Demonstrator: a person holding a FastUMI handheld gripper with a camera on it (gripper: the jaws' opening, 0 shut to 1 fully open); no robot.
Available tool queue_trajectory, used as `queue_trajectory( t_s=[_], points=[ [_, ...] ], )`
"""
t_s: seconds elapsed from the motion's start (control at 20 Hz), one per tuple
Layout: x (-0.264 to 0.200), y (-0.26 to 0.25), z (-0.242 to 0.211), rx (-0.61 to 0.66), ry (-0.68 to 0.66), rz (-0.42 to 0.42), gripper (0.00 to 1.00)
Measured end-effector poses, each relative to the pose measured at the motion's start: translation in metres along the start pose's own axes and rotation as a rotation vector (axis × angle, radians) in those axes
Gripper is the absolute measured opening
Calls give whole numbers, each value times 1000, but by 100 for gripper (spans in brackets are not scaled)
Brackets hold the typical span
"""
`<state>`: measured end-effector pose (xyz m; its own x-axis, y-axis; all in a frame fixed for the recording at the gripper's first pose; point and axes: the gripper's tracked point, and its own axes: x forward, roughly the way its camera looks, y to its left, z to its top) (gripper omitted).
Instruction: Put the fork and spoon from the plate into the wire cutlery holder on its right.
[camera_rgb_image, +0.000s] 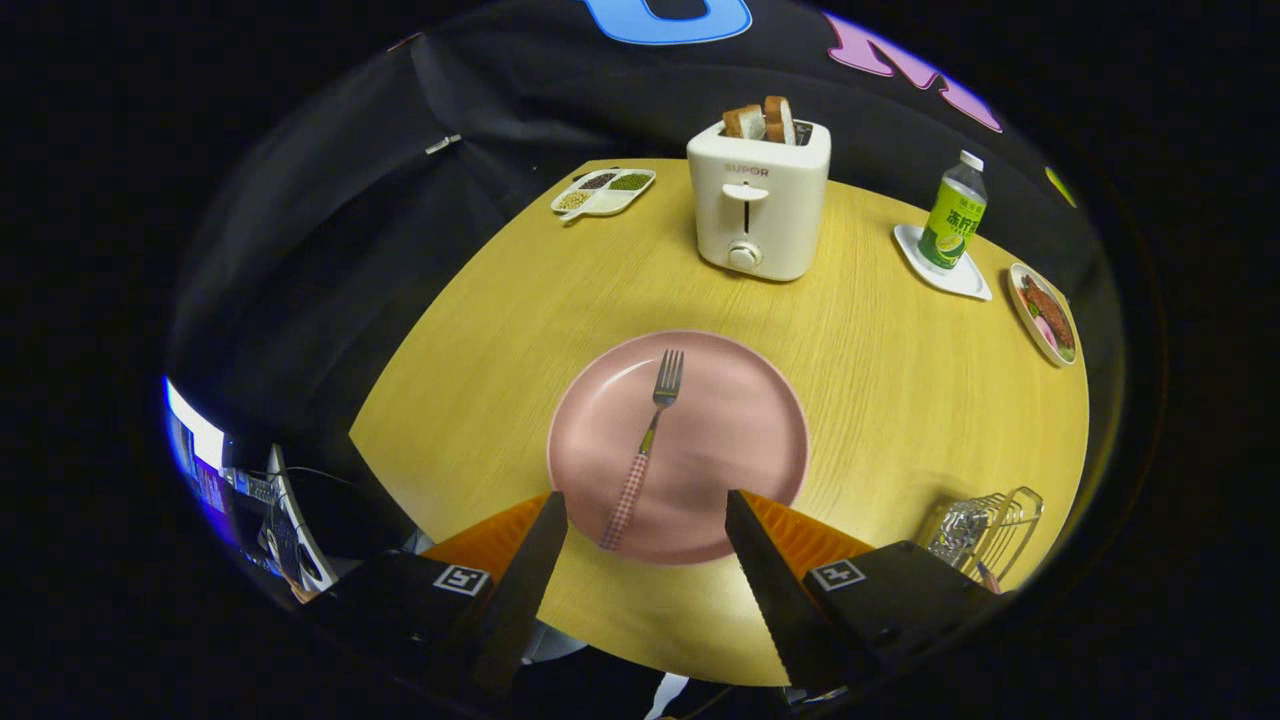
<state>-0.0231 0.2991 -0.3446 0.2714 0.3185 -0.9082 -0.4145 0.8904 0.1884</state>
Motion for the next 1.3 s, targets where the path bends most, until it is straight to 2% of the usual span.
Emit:
queue_trajectory(
  t_s=[0.25,0.4,0.6,0.75,0.8,0.85,0.9,1.0,1.3],
  points=[
    [42,-12,-9,-10,65,-87,99],
    [54,-8,-20,1,102,-87,93],
    [66,-3,-27,-16,128,-93,72],
    [72,-3,-33,-13,154,-104,44],
    [73,-4,-35,-15,166,-112,40],
    [69,-7,-35,-17,178,-122,26],
    [73,-7,-38,-17,179,-121,21],
    [71,-13,-37,-14,186,-119,15],
    [54,-20,-30,0,175,-31,11]
  ],
)
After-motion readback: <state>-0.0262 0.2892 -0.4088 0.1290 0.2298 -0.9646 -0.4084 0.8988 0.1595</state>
